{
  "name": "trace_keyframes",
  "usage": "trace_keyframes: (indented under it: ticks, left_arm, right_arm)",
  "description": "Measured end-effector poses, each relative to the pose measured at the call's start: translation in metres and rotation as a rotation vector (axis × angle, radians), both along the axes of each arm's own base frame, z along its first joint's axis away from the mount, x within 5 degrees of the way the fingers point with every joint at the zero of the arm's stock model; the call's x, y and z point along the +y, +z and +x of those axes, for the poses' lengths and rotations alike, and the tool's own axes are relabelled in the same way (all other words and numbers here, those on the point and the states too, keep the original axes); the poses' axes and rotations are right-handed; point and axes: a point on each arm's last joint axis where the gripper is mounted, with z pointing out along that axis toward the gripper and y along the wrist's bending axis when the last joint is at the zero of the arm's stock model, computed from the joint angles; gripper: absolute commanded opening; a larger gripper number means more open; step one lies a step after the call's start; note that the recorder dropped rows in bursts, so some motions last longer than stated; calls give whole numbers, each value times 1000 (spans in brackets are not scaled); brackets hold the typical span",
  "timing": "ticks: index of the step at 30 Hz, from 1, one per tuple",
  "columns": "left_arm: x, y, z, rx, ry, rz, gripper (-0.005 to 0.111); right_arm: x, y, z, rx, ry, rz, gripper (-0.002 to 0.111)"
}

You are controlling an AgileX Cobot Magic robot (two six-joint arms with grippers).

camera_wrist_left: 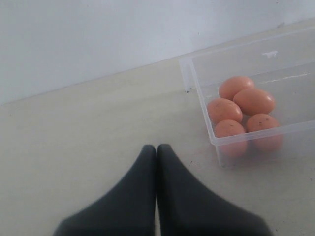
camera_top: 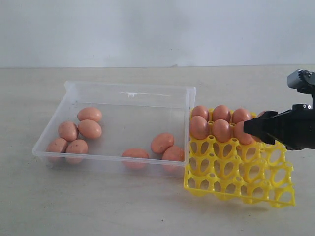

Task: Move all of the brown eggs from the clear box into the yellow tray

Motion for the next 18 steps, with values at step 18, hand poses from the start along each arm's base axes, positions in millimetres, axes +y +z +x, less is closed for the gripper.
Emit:
trace_keyframes:
  ticks: [18]
  left_arm:
    - [-3,0,0,0,-62,0,-4]
  right_arm:
    - [-7,87,1,-321,137,-327,0]
